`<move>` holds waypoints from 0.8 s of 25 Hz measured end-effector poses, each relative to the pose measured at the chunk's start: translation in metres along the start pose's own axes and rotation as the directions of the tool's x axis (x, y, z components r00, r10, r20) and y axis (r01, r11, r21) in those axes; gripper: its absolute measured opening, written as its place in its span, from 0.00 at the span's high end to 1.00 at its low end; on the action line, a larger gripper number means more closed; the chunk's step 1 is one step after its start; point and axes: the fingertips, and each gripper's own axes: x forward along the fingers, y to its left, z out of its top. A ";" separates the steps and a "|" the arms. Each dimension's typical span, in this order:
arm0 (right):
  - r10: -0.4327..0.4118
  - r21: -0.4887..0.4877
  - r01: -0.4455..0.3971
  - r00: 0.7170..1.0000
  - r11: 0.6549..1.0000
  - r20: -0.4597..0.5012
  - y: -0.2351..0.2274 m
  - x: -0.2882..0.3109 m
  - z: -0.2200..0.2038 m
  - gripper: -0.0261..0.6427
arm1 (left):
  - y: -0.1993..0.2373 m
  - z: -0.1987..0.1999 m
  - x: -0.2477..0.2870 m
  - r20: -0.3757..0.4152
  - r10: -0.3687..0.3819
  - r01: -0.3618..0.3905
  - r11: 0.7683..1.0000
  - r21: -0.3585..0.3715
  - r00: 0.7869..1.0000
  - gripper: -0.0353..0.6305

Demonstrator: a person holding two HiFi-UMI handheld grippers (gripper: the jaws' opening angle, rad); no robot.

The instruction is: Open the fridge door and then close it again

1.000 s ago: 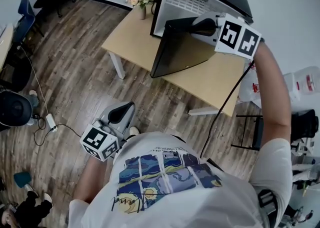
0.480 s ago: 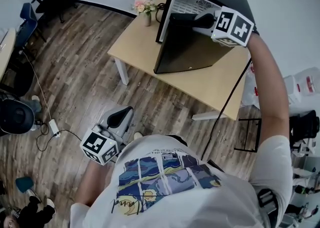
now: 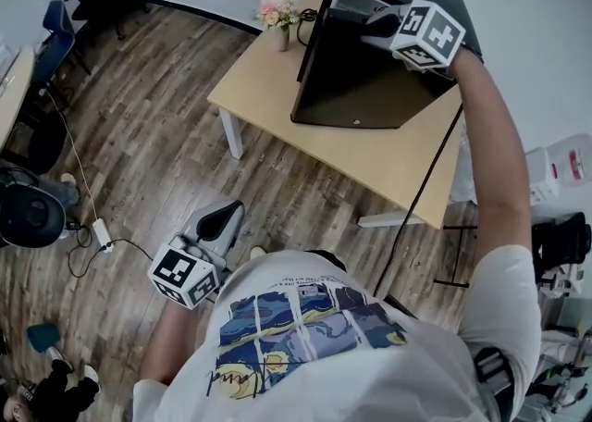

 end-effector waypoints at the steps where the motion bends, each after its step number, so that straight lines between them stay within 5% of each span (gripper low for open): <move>1: -0.004 0.008 0.004 1.000 1.000 0.000 -0.004 0.002 0.000 0.90 | 0.001 0.000 -0.001 0.001 0.004 -0.004 1.000 -0.002 1.000 0.94; 20: -0.101 0.160 0.108 0.994 0.981 -0.052 -0.078 0.033 -0.011 0.91 | 0.022 0.001 -0.004 0.014 0.063 -0.063 0.998 -0.028 0.998 0.94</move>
